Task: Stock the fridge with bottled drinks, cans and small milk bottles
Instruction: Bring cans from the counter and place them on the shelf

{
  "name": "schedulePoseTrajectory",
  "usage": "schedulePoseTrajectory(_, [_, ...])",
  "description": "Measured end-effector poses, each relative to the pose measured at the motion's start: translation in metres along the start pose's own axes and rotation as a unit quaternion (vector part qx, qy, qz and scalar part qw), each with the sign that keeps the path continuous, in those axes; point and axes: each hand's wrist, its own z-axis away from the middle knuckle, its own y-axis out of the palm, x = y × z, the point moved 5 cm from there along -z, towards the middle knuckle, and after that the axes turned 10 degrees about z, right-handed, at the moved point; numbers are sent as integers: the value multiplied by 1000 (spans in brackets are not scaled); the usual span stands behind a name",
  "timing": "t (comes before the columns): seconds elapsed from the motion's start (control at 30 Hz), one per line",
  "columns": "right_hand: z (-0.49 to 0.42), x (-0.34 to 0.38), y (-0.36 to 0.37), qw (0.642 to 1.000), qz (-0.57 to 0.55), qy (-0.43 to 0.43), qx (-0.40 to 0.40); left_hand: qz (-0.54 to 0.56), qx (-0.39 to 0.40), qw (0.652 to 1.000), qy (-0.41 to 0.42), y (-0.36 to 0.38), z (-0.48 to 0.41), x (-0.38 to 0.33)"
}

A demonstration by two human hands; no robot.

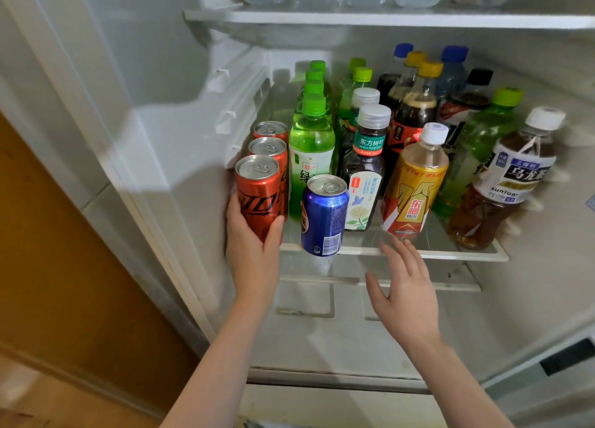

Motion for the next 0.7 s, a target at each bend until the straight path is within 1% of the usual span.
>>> schedulePoseTrajectory(0.13, [1, -1, 2, 1000, 17, -11, -2, -32, -17, 999, 10, 7, -6, 4])
schedulePoseTrajectory(0.4, [4, -3, 3, 999, 31, -31, -6, 25, -59, 998, -27, 20, -4, 20])
schedulePoseTrajectory(0.57, [5, -4, 2, 999, 27, -40, 0, 67, -26, 997, -27, 16, 5, 19])
schedulePoseTrajectory(0.6, [5, -4, 2, 999, 28, -40, 4, 72, -21, 997, -18, 14, 8, 16])
schedulePoseTrajectory(0.7, [8, -3, 2, 999, 23, -41, 18, 41, -12, 999, 30, 3, 24, 10])
